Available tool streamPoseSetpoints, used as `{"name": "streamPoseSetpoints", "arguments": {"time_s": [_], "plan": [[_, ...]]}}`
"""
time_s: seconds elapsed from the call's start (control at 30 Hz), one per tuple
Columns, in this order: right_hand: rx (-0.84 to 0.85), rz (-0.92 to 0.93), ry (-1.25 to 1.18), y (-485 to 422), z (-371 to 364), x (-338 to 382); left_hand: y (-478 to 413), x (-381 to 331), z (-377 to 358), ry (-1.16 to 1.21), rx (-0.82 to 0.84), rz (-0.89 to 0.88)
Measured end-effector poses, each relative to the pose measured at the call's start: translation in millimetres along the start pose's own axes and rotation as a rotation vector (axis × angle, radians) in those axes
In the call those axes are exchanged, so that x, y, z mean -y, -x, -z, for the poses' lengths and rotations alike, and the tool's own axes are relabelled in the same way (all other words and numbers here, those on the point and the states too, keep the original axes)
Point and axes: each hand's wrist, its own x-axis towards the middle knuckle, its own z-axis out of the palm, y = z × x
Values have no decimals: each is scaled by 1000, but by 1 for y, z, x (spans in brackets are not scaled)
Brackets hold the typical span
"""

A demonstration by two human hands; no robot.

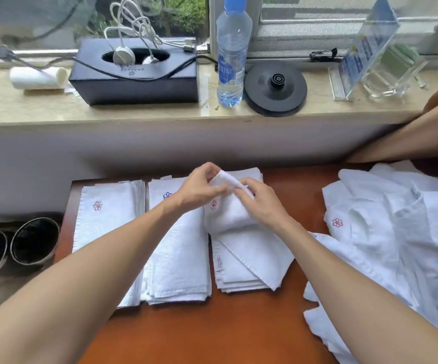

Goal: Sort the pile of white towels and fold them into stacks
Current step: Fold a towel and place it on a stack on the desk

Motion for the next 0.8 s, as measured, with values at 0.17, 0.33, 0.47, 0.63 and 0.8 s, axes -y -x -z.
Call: {"name": "streamPoseSetpoints", "arguments": {"time_s": [0.17,0.33,0.47,0.63,0.8], "plan": [[-56,-55,-177,-1,3,-11,8,27,7,21,235,255],[-176,-218,-274,-18,3,-22,-14,19,2,162,-135,202],[-195,-331,-321,-26,-5,-31,-34,29,-10,144,-255,273],[-93,-378,-382,-2,2,-45,-18,42,-35,256,-394,330],[-121,-358,-247,56,3,-60,53,51,-69,497,-332,410]]}}
